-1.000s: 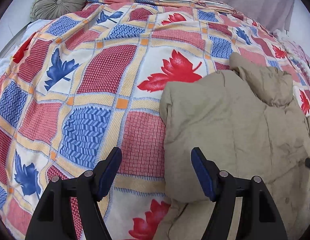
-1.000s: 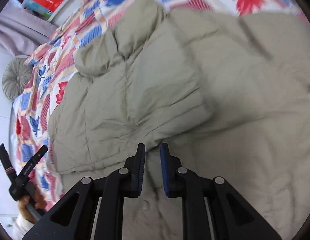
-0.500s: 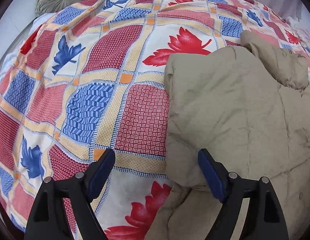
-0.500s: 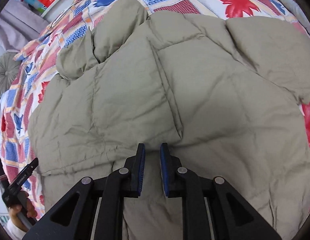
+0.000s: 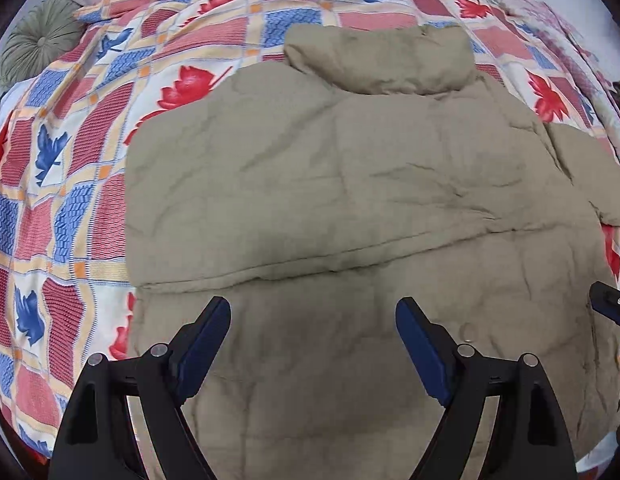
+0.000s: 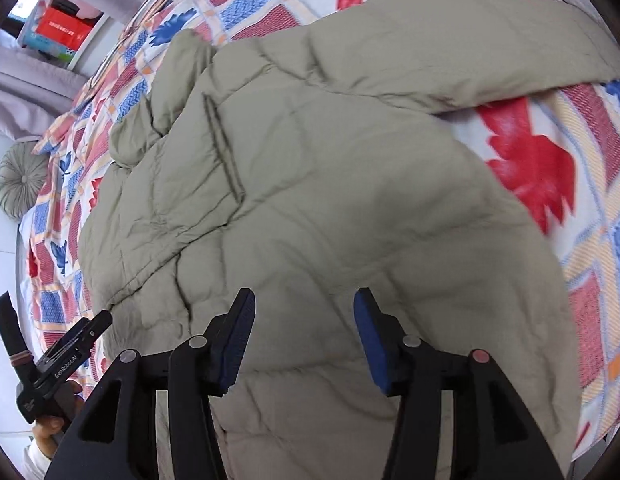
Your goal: Fold large clothes
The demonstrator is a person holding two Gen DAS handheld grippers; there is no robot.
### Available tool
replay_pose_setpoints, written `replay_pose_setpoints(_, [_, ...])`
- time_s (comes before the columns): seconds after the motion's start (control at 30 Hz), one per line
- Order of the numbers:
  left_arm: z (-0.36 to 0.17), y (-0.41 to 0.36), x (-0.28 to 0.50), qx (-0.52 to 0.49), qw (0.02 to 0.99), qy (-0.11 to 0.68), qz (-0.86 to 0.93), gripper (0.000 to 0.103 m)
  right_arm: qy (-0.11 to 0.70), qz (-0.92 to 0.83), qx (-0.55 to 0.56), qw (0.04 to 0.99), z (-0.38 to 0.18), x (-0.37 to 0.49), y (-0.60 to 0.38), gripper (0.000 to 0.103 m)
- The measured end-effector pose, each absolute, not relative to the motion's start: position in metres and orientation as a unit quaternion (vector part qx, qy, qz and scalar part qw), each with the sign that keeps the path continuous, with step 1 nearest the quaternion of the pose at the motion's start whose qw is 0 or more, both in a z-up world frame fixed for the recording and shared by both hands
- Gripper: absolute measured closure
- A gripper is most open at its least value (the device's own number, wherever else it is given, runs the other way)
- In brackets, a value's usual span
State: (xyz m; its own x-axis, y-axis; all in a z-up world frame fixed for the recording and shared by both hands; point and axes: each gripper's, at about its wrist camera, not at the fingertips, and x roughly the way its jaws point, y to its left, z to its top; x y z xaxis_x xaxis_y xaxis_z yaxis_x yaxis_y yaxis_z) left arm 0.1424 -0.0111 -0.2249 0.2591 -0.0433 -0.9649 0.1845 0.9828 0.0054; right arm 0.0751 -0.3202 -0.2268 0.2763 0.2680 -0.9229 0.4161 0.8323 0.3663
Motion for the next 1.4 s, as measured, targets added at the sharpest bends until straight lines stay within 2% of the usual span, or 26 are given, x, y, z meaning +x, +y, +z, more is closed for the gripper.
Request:
replay_pose_setpoints(0.3, [-0.220, -0.091, 0.132, 0.067, 0.787, 0.605, -0.100, 0.016, 0.574, -0.070, 0.334, 0.744, -0.217, 0.054, -0.385, 0.041])
replay_pose_setpoints(0.33, [-0.218, -0.098, 0.132, 0.069, 0.787, 0.604, -0.104, 0.001, 0.571, -0.075, 0.340, 0.743, -0.216, 0.050, -0.396, 0.039])
replay_pose_setpoints(0.4, [-0.215, -0.112, 0.131, 0.068, 0.791, 0.599, -0.109, 0.000, 0.563, -0.086, 0.352, 0.742, -0.214, 0.044, -0.417, 0.028])
replay_pose_setpoints(0.63, [-0.216, -0.159, 0.130, 0.073, 0.782, 0.606, -0.126, 0.000, 0.535, -0.129, 0.388, 0.739, -0.216, 0.034, -0.491, 0.027])
replay_pose_setpoints(0.7, [-0.219, -0.170, 0.129, 0.082, 0.784, 0.604, -0.119, 0.000, 0.520, -0.138, 0.417, 0.733, -0.221, 0.032, -0.518, 0.017])
replay_pose_setpoints(0.9, [-0.222, -0.194, 0.125, 0.106, 0.788, 0.596, -0.110, 0.000, 0.473, -0.171, 0.504, 0.702, -0.245, 0.033, -0.587, 0.016])
replay_pose_setpoints(1.33, [-0.228, -0.217, 0.120, 0.066, 0.767, 0.627, -0.124, 0.000, 0.371, -0.189, 0.584, 0.697, -0.269, 0.079, -0.677, 0.017])
replay_pose_setpoints(1.37, [-0.228, -0.217, 0.121, 0.065, 0.768, 0.625, -0.120, 0.000, 0.364, -0.189, 0.594, 0.692, -0.270, 0.081, -0.682, 0.017])
replay_pose_setpoints(1.4, [-0.227, -0.217, 0.122, 0.064, 0.770, 0.624, -0.117, 0.000, 0.358, -0.190, 0.604, 0.687, -0.271, 0.081, -0.687, 0.023])
